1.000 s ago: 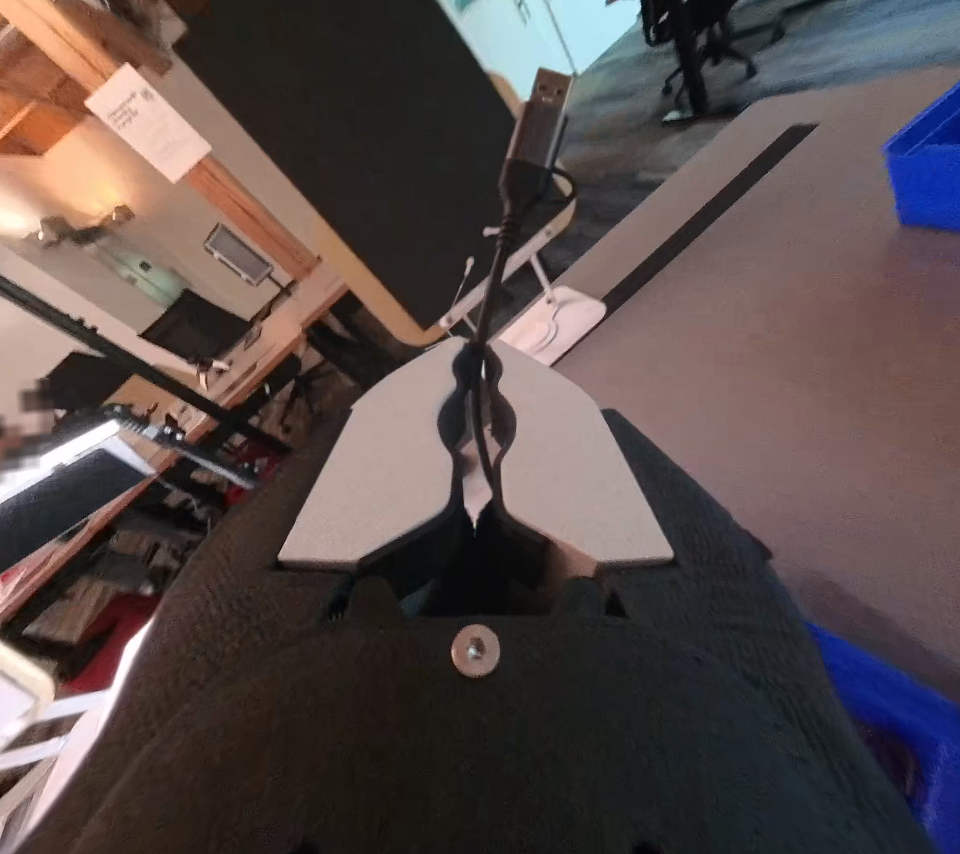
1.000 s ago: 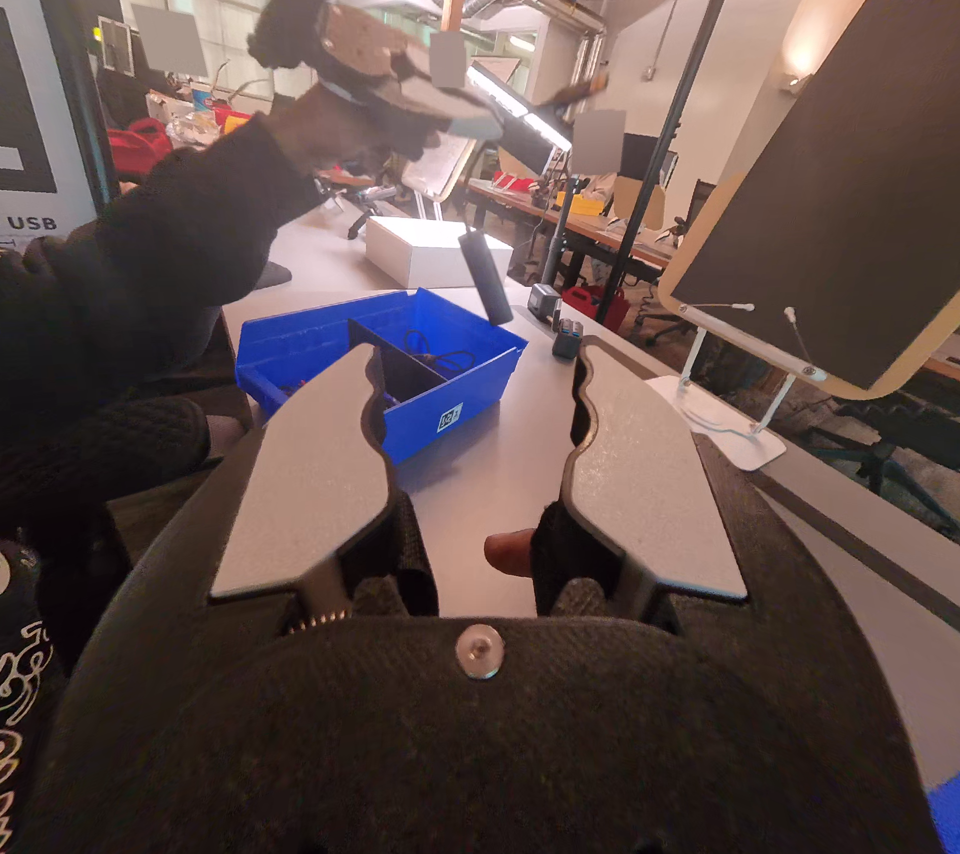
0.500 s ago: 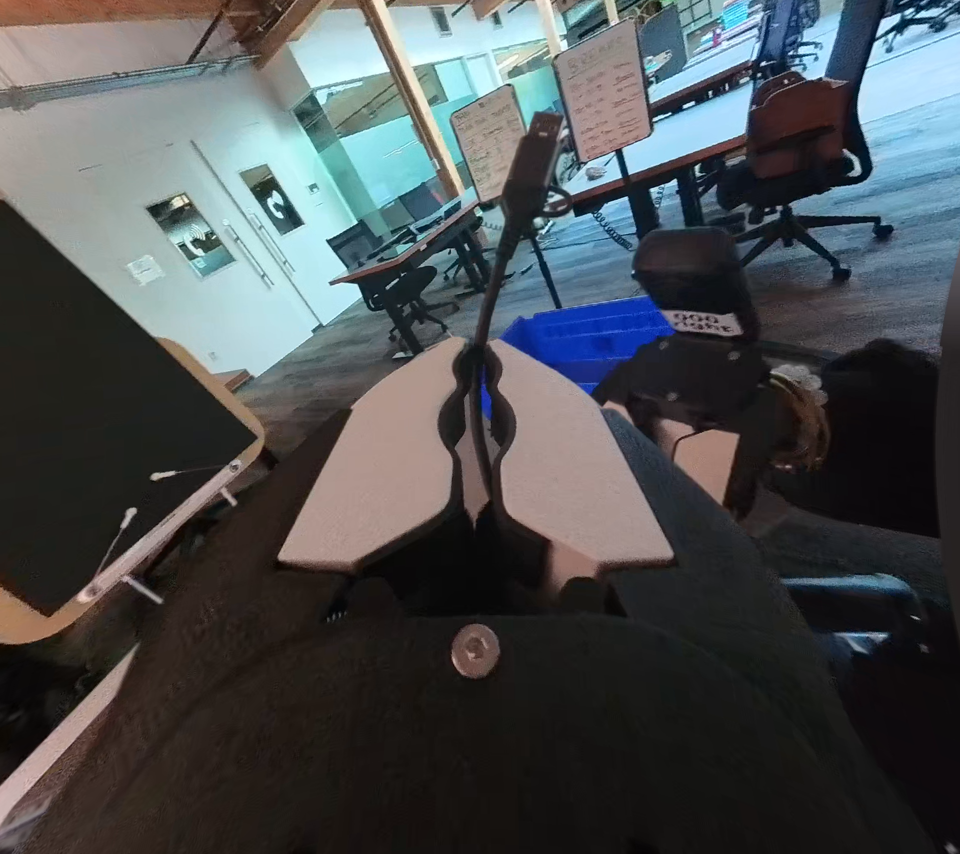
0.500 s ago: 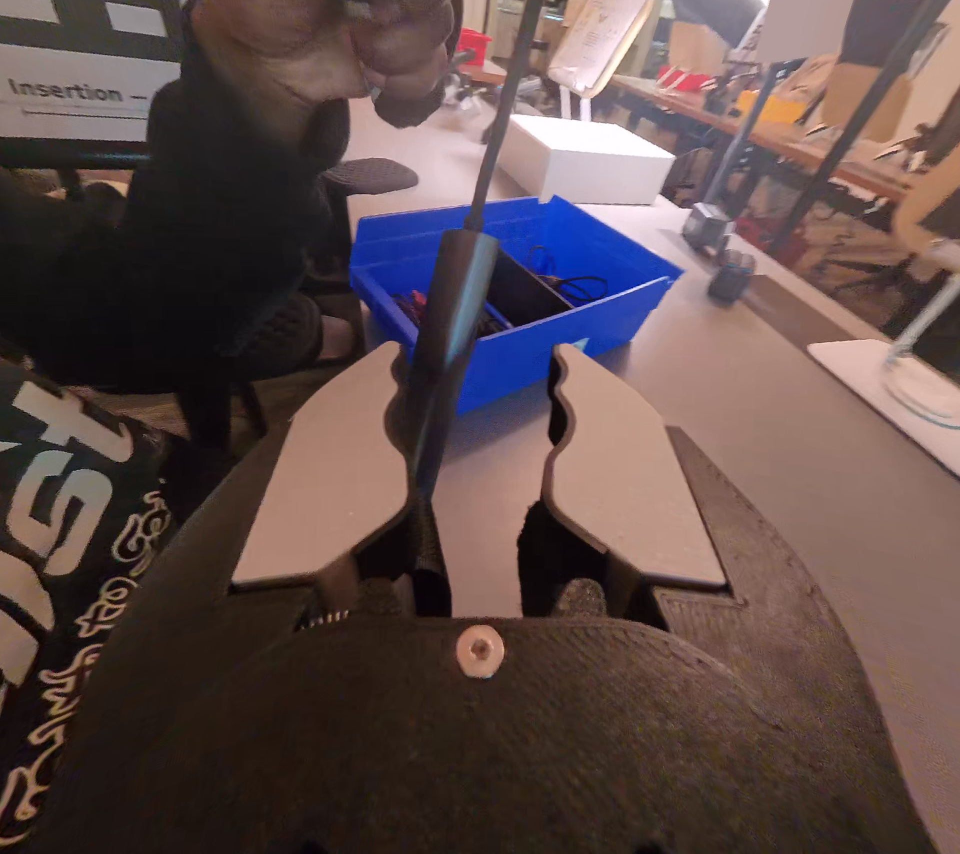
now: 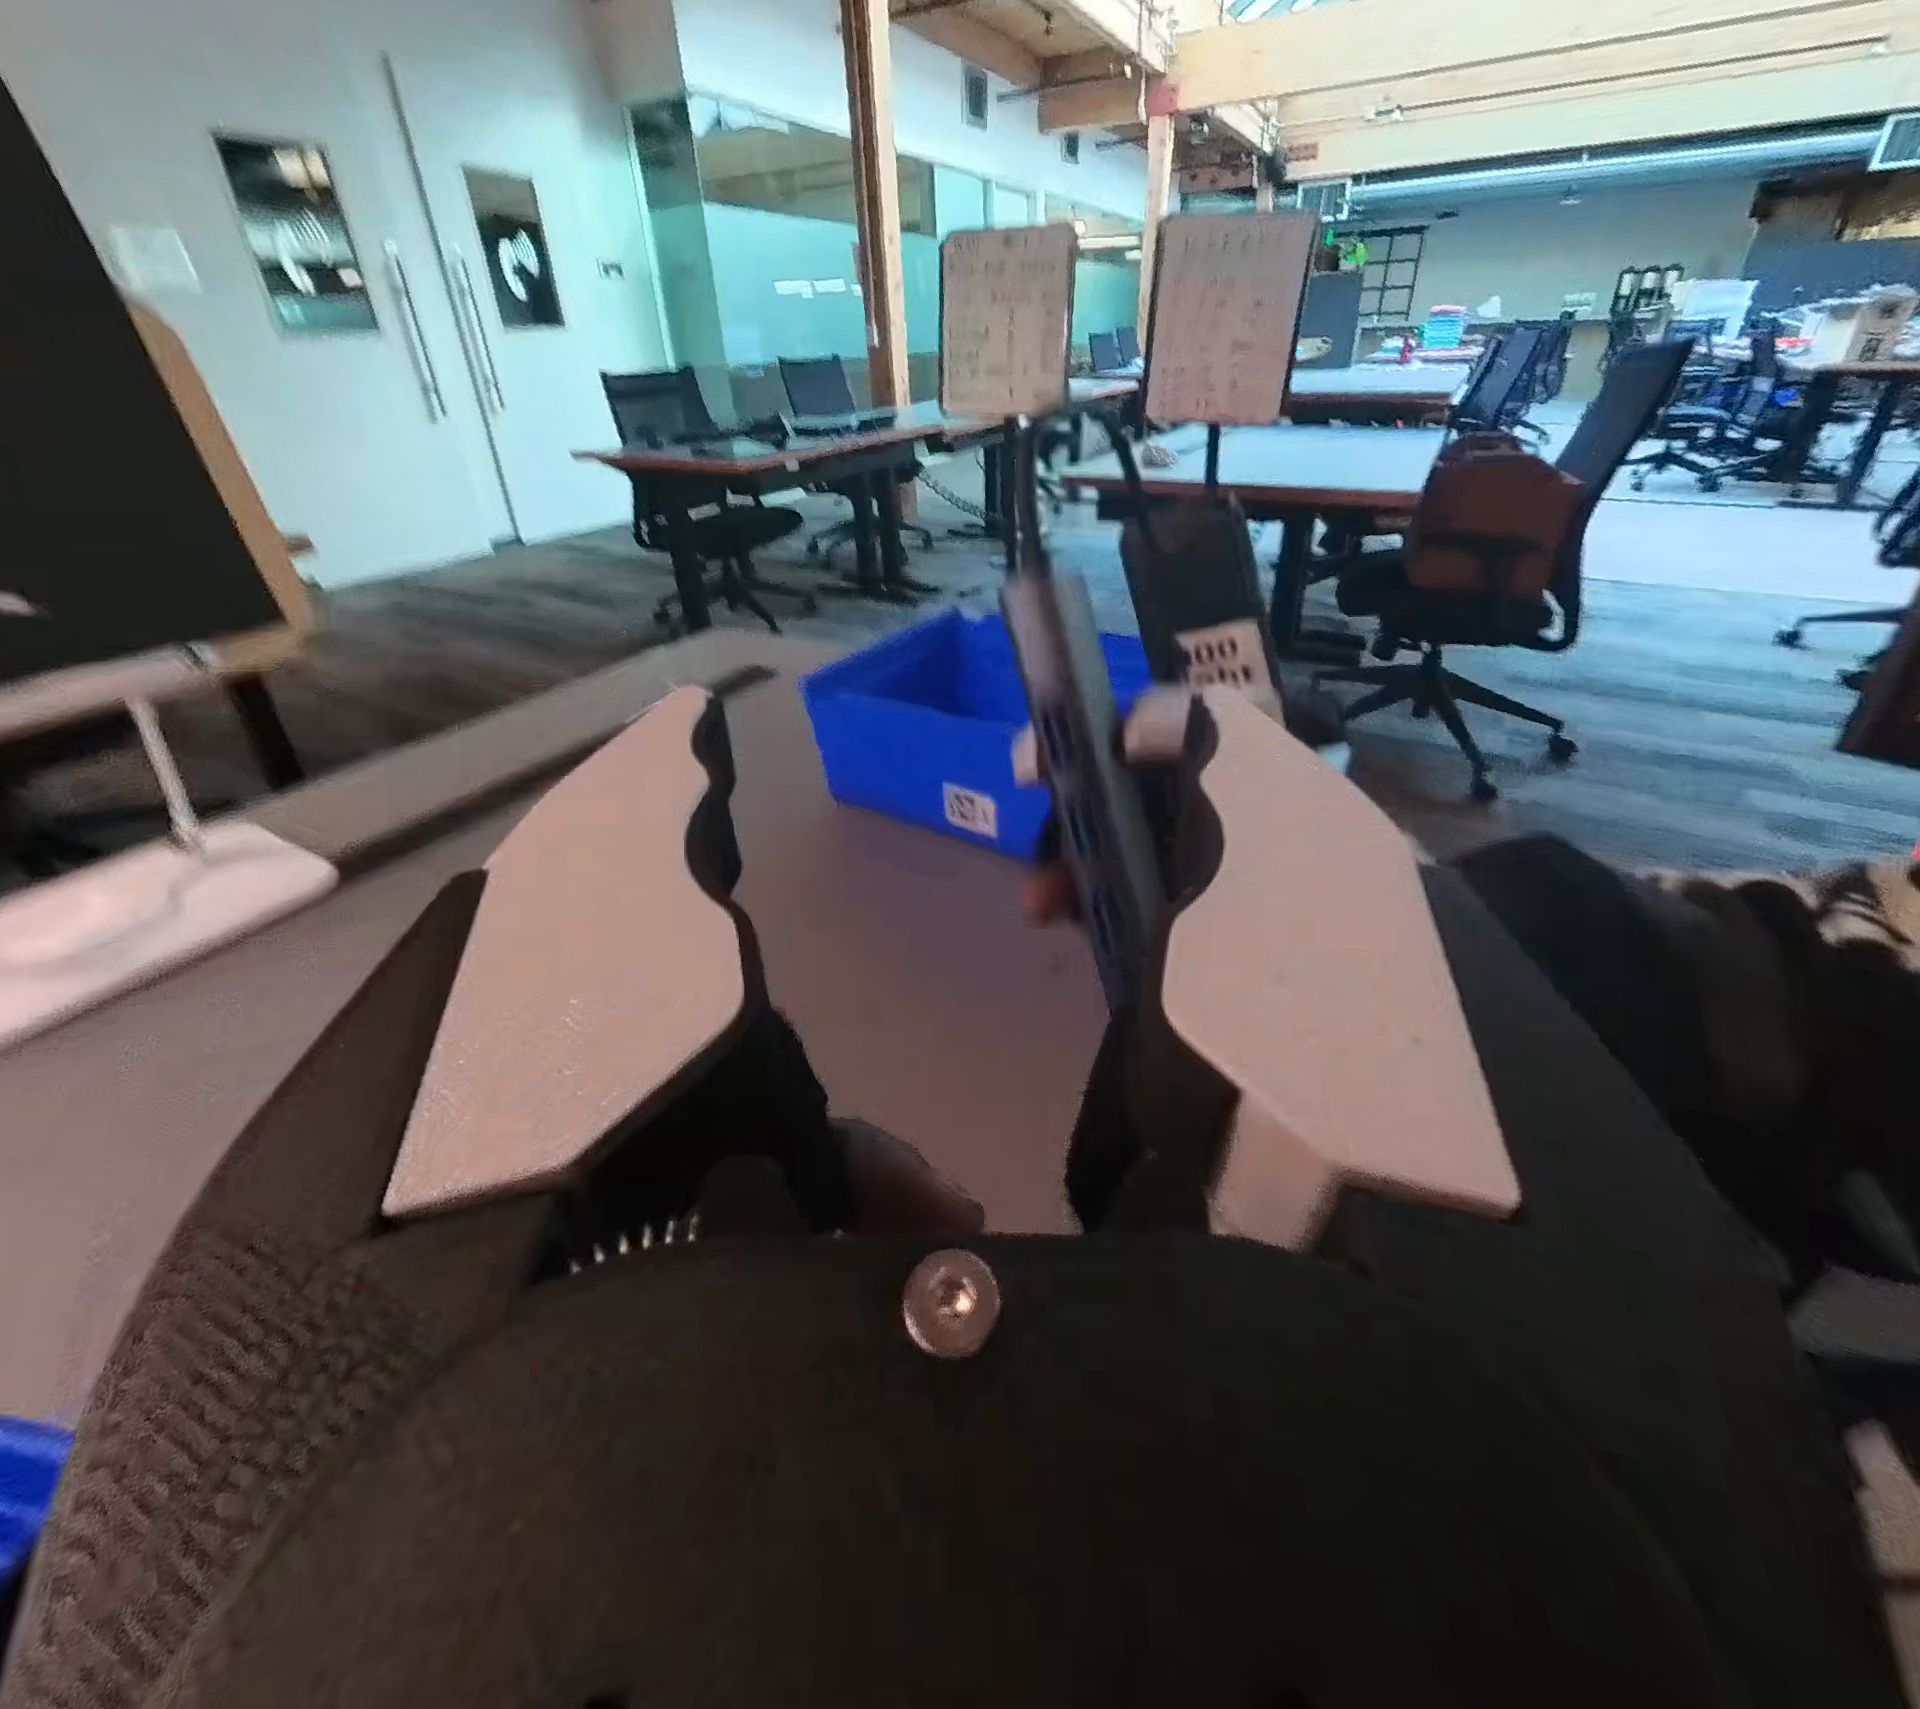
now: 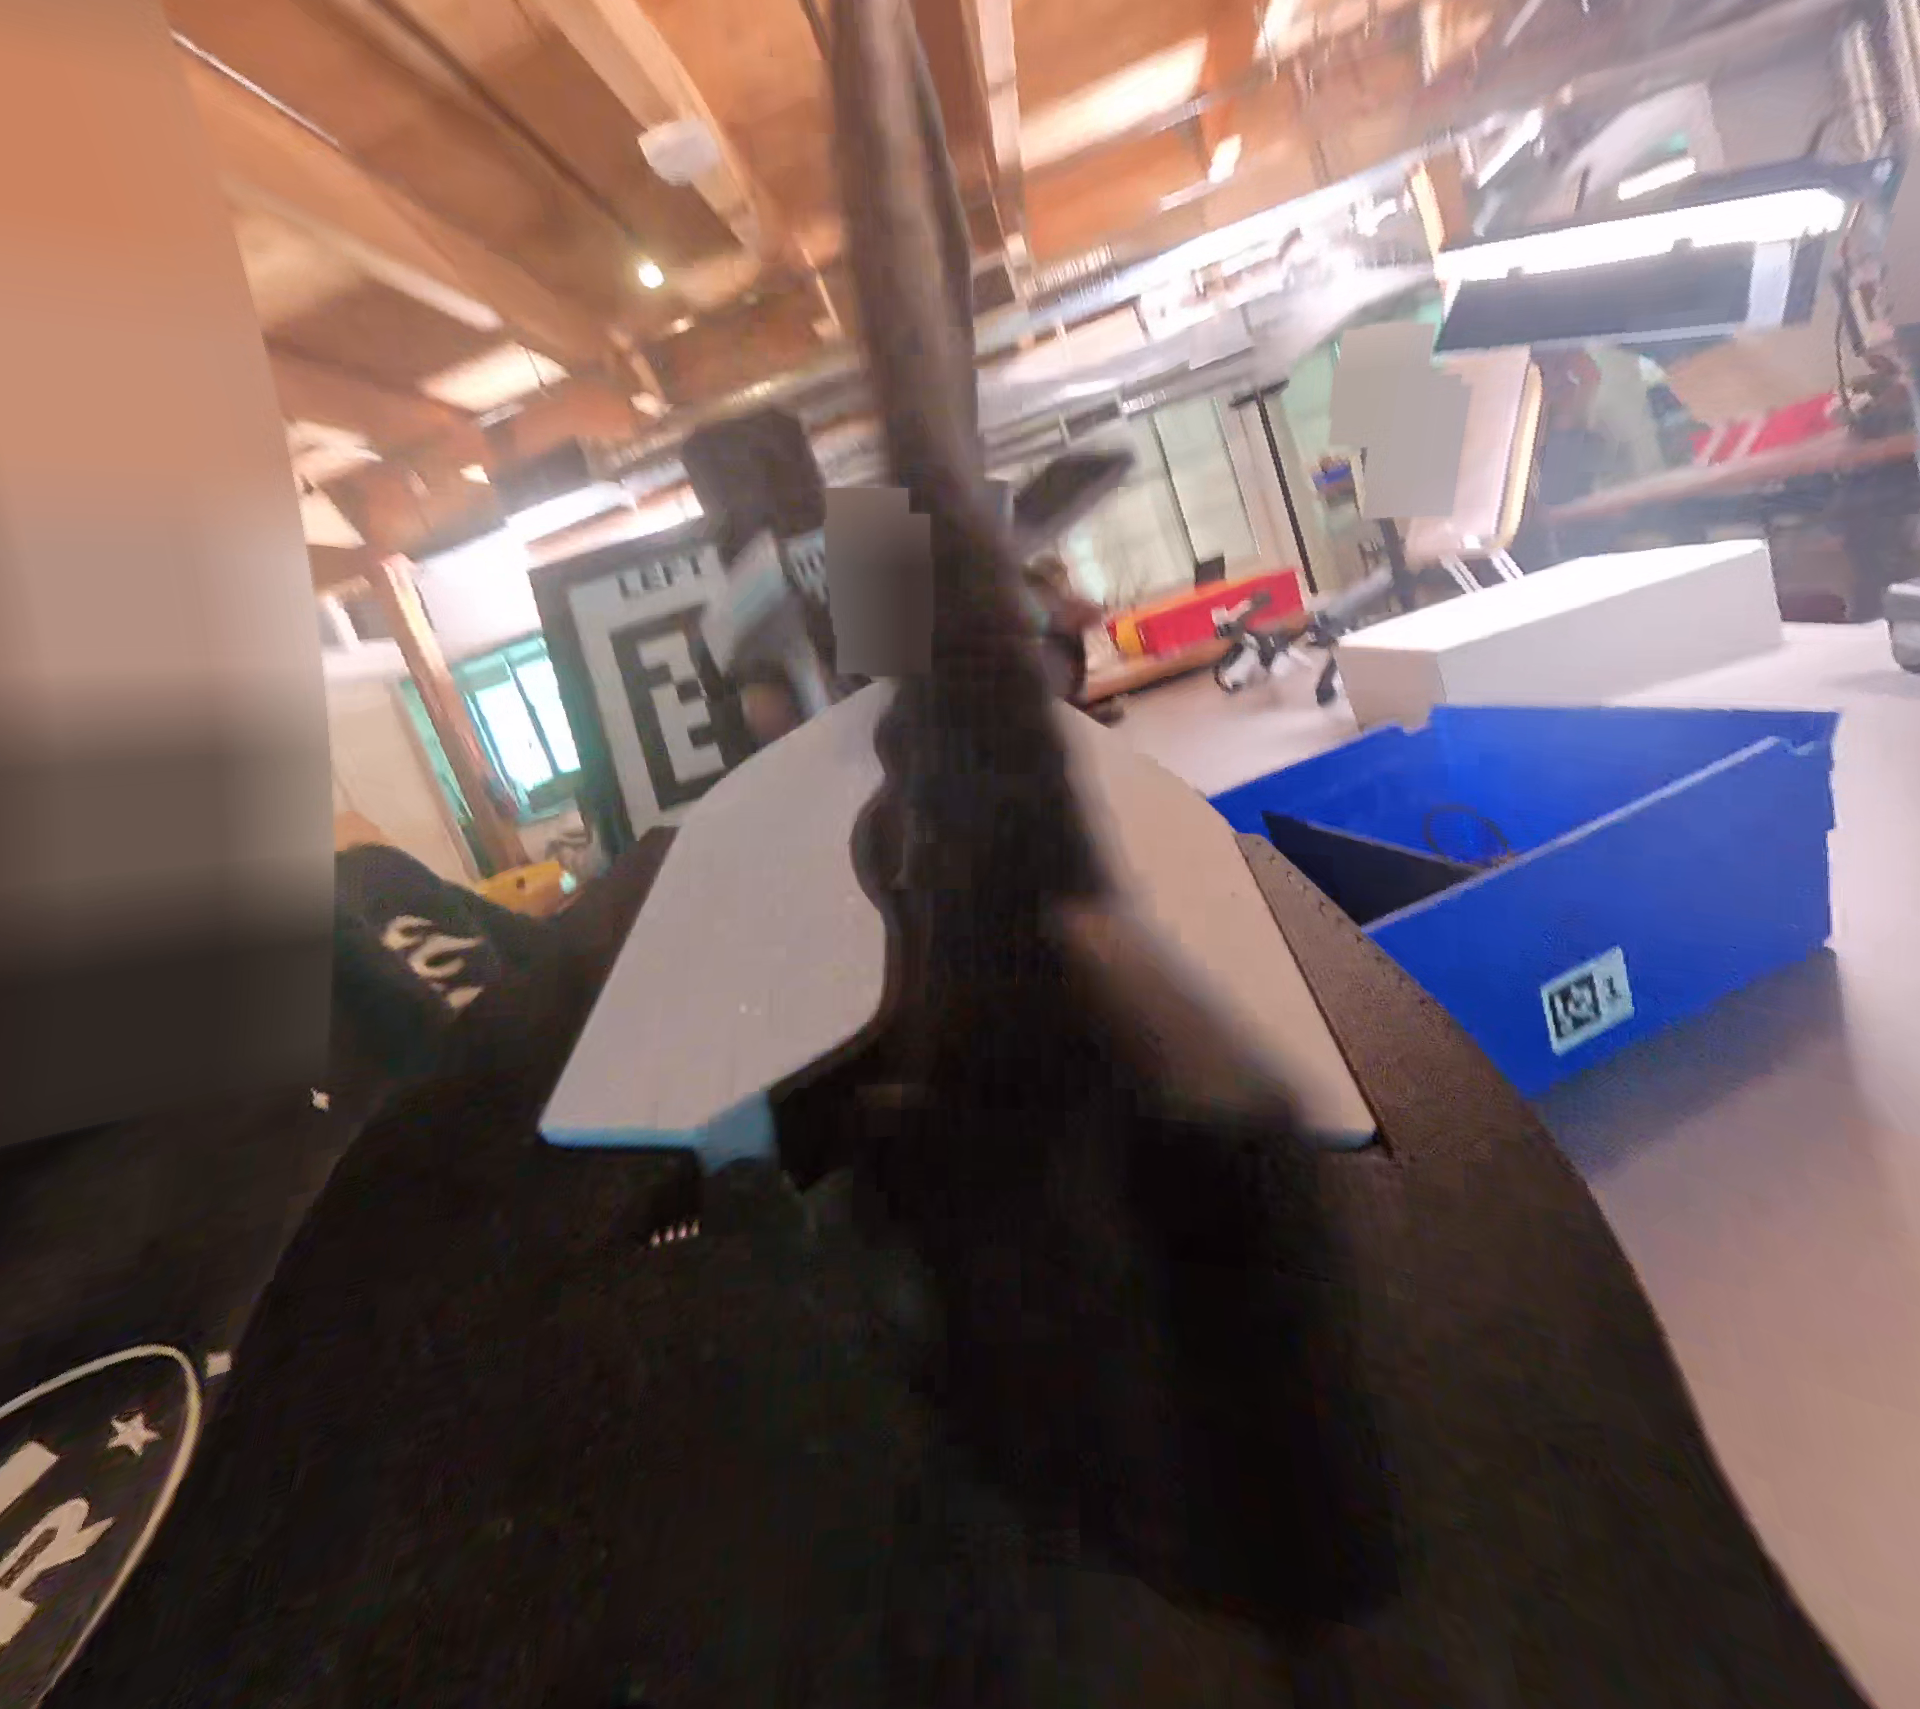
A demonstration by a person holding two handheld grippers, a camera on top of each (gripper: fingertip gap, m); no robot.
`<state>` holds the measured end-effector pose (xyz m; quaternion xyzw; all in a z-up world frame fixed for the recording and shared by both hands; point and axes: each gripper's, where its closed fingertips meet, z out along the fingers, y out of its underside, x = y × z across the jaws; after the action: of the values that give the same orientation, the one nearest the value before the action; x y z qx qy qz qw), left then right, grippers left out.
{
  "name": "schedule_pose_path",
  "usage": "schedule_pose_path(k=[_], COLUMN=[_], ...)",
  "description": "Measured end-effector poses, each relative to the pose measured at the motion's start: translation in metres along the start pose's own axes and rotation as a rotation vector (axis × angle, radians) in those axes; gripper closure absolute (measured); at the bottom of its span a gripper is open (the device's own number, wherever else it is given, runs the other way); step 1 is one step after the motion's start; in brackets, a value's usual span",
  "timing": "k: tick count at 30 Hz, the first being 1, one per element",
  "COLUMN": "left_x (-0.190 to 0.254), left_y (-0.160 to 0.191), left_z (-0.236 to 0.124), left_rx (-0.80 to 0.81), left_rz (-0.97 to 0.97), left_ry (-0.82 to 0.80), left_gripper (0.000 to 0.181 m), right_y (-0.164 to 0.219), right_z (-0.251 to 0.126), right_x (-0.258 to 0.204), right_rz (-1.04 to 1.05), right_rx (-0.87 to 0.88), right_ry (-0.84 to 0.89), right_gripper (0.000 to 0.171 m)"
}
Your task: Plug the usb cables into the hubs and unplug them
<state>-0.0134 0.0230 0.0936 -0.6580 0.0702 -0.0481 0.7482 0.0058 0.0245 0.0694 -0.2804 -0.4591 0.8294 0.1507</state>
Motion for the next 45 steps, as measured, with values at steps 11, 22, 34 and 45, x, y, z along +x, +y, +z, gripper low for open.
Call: schedule_pose_path(k=[11,22,34,45], left_x=[0.032,-0.066,-0.019,-0.006], left_y=[0.056,0.018,0.066,0.081], left_z=[0.010,-0.035,-0.018,-0.007], left_rx=[-0.164,-0.318,-0.420,-0.376], left_rz=[-0.006,0.920,1.237,1.189], left_ry=[0.171,-0.414,-0.075,0.000], left_gripper=[0.164,0.165,0.164,0.162], right_y=[-0.005,0.062,0.008,0.034], right_z=[0.002,-0.008,-0.021,-0.029], right_x=[-0.003,0.036,0.029,0.058], right_rz=[0.022,-0.399,-1.591,-1.697], right_rx=[0.057,-0.433,-0.682,-0.967], right_ry=[-0.039,0.120,0.472,0.534], right_gripper=[0.155,0.140,0.118,0.155])
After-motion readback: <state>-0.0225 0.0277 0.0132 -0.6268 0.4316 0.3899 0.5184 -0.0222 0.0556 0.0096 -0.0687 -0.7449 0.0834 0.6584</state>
